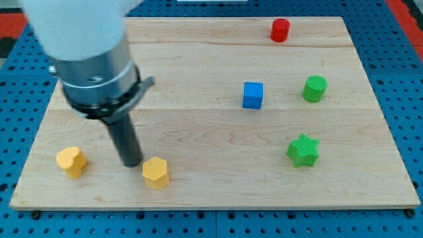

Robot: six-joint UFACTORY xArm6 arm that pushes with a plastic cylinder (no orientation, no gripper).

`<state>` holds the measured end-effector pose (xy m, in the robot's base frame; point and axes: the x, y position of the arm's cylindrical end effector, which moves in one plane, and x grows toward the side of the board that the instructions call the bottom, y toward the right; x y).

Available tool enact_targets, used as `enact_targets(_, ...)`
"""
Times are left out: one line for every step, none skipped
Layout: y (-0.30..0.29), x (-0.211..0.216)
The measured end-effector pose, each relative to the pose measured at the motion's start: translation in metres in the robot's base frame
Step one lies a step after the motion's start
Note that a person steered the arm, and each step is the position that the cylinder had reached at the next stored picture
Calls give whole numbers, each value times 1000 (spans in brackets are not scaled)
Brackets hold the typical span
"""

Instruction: Slightly move the yellow hexagon

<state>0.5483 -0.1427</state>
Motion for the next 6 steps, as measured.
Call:
enact_targets(-28, 8)
enact_targets(0, 39)
enact_targets(35, 53)
enact_targets(45, 53)
enact_targets(45, 53)
enact_targets(44, 53)
